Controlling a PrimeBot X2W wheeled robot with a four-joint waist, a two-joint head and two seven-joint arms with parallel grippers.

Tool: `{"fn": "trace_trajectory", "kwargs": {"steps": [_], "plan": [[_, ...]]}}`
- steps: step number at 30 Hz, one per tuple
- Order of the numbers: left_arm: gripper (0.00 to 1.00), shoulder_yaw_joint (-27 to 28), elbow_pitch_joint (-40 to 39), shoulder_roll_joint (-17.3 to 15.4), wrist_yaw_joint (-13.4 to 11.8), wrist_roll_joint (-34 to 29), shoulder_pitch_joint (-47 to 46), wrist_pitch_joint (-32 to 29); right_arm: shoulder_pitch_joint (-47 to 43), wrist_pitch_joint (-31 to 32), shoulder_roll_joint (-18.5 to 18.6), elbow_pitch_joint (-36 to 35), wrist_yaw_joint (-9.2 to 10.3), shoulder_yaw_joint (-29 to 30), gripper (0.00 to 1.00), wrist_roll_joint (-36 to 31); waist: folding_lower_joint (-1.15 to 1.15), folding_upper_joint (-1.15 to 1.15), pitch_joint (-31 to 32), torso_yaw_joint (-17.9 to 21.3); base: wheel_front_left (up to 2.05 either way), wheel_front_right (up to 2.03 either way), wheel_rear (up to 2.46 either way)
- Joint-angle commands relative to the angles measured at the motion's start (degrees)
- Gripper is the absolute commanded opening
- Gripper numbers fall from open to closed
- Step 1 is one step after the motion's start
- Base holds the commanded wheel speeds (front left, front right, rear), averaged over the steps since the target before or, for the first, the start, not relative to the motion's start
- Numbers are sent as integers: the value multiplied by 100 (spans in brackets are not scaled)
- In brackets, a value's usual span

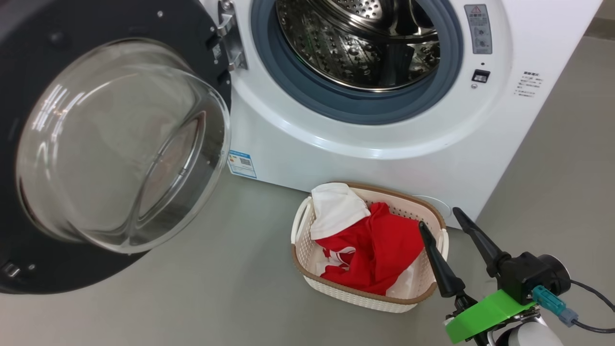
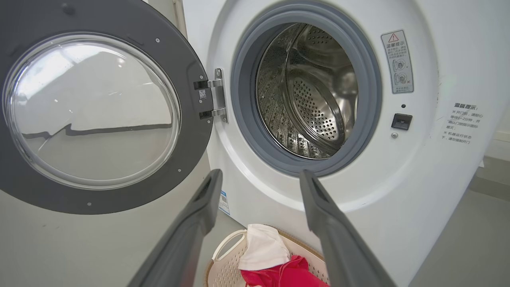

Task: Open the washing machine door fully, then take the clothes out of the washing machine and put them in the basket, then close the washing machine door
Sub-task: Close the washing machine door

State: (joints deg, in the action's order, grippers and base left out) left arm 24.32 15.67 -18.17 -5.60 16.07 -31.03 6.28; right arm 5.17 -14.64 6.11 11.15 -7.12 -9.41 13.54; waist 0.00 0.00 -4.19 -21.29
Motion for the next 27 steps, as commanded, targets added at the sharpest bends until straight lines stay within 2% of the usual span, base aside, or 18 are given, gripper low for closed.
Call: {"fn": "trace_trajectory", "kwargs": {"steps": [1, 4, 6, 12, 15, 18, 27], "plan": [[0, 248, 98, -377, -36, 129, -312, -154, 198, -36, 54, -120, -36, -153, 100, -48, 0, 0, -46, 57, 0, 0, 0], [0, 521, 809, -481, -47, 587, -737, -612, 216, -36, 72, -102, -36, -184, 100, -63, 0, 0, -71, 137, 0, 0, 0], [0, 843, 1393, -520, 72, 1212, -1127, -1117, 220, -36, 83, -81, -36, -197, 100, -65, 0, 0, -82, 205, 0, 0, 0], [0, 1374, 2125, -704, 391, 2304, -1592, -2274, 216, -36, 95, -66, -36, -215, 100, -81, 0, 0, -116, 300, 0, 0, 0], [0, 1495, 2283, -775, 602, 2720, -1637, -2914, 224, -36, 104, -70, -36, -226, 100, -81, 0, 0, -152, 324, 0, 0, 0], [0, 1526, 2335, -855, 685, 2909, -1547, -3395, 227, -36, 113, -60, -36, -259, 100, -76, 0, 0, -181, 335, 0, 0, 0], [0, 1623, 2016, -803, 929, 3408, -1113, -4401, 246, -36, 114, -38, -36, -304, 100, -47, 0, 0, -208, 367, 0, 0, 0]]}}
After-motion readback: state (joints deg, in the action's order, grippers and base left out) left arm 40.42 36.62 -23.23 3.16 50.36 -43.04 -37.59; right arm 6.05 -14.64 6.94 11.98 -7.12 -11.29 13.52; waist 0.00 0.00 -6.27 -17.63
